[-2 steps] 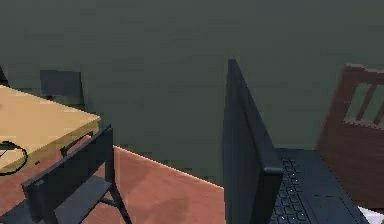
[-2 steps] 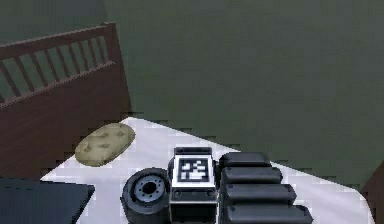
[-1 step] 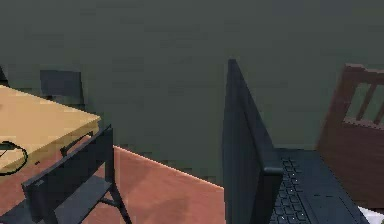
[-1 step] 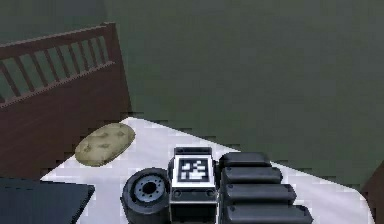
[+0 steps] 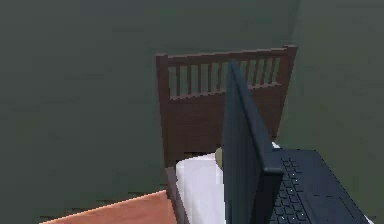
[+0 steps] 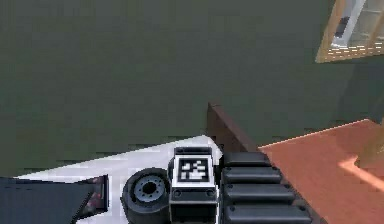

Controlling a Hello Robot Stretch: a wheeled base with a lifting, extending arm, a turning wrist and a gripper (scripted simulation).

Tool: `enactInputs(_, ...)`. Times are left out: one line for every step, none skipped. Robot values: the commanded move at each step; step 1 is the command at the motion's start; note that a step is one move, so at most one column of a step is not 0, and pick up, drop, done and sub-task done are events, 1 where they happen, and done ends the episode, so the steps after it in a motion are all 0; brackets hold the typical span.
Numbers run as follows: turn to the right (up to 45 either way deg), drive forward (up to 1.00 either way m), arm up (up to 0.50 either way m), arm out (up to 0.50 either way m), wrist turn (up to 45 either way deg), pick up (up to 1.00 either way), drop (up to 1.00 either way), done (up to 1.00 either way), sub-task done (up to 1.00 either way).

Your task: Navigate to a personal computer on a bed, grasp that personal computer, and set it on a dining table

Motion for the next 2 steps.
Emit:
enactInputs(27.0, 0.0, 0.0, 0.0, 0.0, 0.0, 0.0, 0.0, 0.0)
enactInputs(15.0, 0.0, 0.0, 0.0, 0.0, 0.0, 0.0, 0.0, 0.0)
